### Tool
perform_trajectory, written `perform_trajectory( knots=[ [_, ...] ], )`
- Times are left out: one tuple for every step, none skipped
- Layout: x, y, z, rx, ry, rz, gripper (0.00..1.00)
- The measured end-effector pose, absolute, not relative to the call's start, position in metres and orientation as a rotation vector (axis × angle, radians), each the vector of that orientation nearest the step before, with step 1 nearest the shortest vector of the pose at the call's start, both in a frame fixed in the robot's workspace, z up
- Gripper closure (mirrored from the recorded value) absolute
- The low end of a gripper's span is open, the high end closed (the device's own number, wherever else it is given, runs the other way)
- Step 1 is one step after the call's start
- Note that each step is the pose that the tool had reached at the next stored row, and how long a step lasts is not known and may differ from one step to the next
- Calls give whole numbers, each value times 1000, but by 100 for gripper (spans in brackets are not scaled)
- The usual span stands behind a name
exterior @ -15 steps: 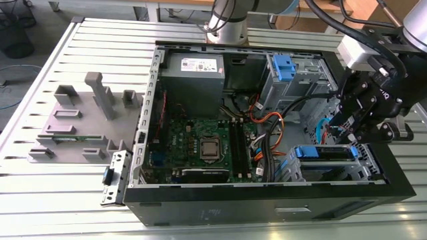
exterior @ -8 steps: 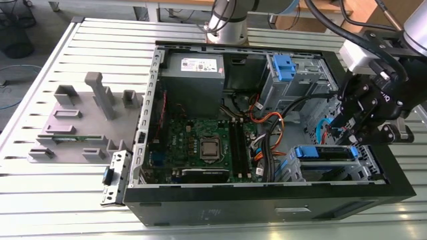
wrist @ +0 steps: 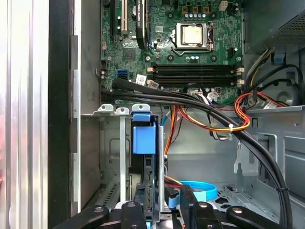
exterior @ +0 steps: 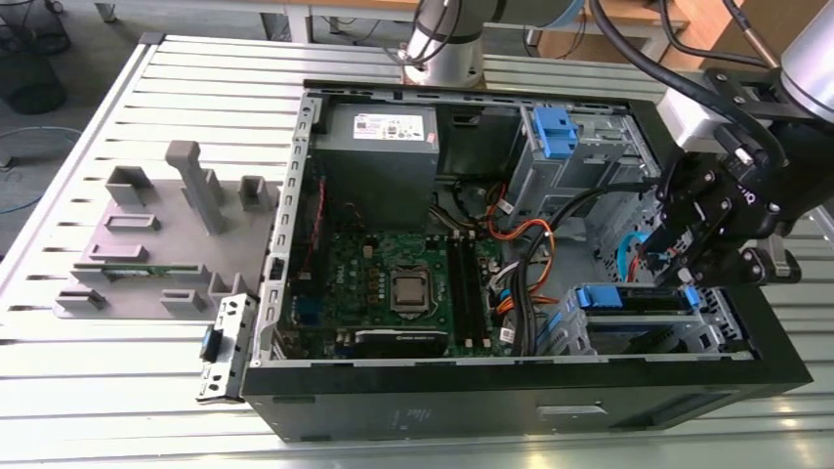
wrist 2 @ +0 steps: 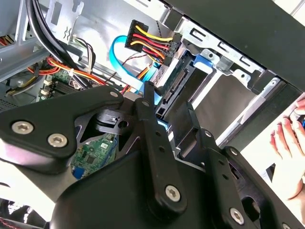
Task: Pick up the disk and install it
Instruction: 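Insert the first disk wire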
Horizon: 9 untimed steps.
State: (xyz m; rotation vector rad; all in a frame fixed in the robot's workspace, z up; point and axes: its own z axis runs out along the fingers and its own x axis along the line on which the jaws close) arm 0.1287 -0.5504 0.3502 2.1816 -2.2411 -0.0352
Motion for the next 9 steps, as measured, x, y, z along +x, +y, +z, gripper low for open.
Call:
perform_trajectory(
  knots=[
    [129, -550, 349, 2181, -2240, -36, 58],
    [129, -550, 349, 2180, -2240, -37, 58],
    [129, -550, 349, 2180, -2240, -38, 58],
    [129, -551, 349, 2180, -2240, -38, 58],
    [129, -551, 349, 2180, -2240, -38, 58],
    [129, -551, 349, 2180, -2240, -38, 58],
    [129, -550, 349, 2180, -2240, -38, 58],
    [129, -550, 349, 2180, -2240, -38, 58],
    [129, -550, 348, 2180, -2240, -38, 58]
  ],
)
